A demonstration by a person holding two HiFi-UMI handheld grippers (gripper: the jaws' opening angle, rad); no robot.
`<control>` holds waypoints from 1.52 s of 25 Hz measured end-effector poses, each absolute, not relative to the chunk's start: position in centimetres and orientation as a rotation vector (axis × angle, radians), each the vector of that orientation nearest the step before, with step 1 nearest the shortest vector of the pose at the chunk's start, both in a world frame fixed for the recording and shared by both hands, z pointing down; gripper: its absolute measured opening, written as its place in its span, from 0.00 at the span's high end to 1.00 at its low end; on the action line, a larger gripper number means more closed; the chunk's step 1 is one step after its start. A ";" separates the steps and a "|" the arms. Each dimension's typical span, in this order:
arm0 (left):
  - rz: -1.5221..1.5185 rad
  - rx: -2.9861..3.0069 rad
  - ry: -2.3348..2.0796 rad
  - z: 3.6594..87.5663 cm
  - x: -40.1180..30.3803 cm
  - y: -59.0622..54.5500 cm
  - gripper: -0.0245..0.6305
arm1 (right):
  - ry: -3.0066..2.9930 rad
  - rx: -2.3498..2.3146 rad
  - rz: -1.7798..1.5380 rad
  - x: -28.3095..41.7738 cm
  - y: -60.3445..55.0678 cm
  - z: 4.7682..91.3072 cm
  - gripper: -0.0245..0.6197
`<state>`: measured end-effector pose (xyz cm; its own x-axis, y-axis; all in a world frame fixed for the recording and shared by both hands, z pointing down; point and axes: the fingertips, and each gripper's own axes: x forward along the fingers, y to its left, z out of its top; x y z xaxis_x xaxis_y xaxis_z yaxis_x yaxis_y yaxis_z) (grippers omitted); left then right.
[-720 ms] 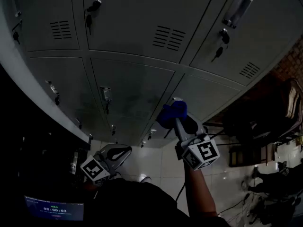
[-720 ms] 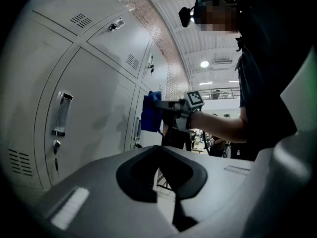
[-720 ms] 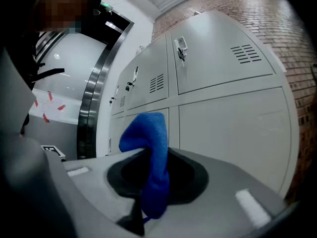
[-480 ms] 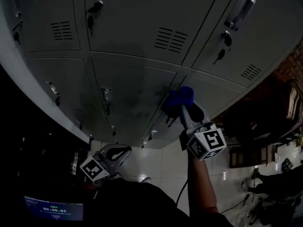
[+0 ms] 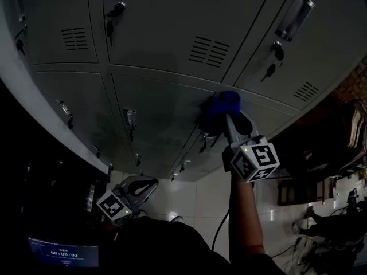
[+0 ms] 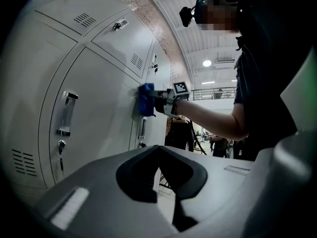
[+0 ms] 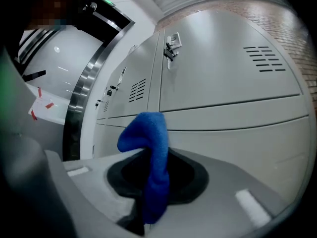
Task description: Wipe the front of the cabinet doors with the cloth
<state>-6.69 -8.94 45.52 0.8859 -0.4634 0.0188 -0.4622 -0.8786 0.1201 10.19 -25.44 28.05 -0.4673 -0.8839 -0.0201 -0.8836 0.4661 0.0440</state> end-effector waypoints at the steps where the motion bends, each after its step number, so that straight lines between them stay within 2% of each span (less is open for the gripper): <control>1: -0.013 2.933 -0.725 45.6 -6.7 -9.0 0.96 | -2.686 1.613 -0.077 10.2 -25.5 28.0 0.85; 8: -0.004 2.943 -0.709 45.5 -5.5 -9.1 0.96 | -2.645 1.650 -0.085 12.0 -25.3 28.0 0.85; 38: 0.021 2.954 -0.615 46.0 0.7 -8.3 0.96 | -2.382 2.029 -0.086 31.2 -23.3 27.3 0.85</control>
<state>0.67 -8.32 45.95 0.9172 -0.3966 0.0388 -0.3983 -0.9096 0.1182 31.18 -23.31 27.27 -0.1596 -0.9868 -0.0272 -0.9862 0.1581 0.0489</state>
